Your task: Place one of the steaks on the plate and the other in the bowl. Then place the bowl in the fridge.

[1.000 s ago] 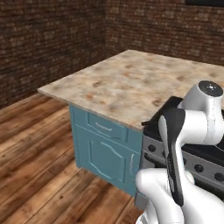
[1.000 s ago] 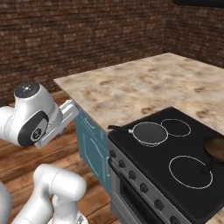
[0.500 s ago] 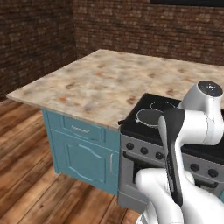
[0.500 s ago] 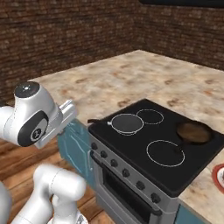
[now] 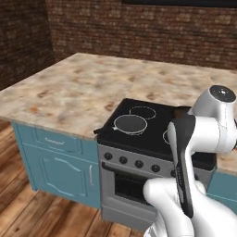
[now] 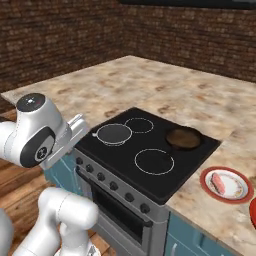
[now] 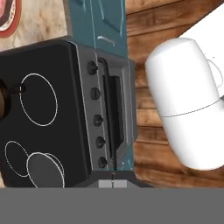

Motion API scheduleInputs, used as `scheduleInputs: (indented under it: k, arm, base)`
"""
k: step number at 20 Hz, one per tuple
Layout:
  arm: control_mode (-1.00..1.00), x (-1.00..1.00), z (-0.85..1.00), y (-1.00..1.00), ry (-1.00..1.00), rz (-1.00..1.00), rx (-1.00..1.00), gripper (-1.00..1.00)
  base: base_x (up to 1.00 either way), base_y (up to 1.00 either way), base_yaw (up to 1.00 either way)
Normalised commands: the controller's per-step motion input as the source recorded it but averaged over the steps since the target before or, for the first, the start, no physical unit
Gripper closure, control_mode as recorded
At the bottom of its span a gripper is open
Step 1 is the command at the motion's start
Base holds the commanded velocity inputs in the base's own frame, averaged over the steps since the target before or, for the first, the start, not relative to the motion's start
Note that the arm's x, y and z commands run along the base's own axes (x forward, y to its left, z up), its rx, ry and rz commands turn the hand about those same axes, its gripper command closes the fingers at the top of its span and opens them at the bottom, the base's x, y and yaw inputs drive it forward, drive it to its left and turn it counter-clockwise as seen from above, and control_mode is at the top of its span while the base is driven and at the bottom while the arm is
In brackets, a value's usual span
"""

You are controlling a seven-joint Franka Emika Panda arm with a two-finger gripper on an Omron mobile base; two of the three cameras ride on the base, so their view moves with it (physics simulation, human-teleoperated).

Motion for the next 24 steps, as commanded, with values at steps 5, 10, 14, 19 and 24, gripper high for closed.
scheduleInputs:
  k: [5,10,14,19,24]
  arm:
    - [1.0,0.0,0.0,0.0,0.0,0.0,0.0,1.0]
    - [1.0,0.0,0.0,0.0,0.0,0.0,0.0,1.0]
    - [1.0,0.0,0.0,0.0,0.0,0.0,0.0,1.0]
    - [1.0,0.0,0.0,0.0,0.0,0.0,0.0,1.0]
    - [1.0,0.0,0.0,0.0,0.0,0.0,0.0,1.0]
  base:
    - [0.0,-0.66,-0.25]
    - [0.0,-0.7,-0.25]
    - [0.0,-0.67,-0.24]
    - [0.0,-0.62,-0.24]
    - [0.01,-0.49,-0.2]
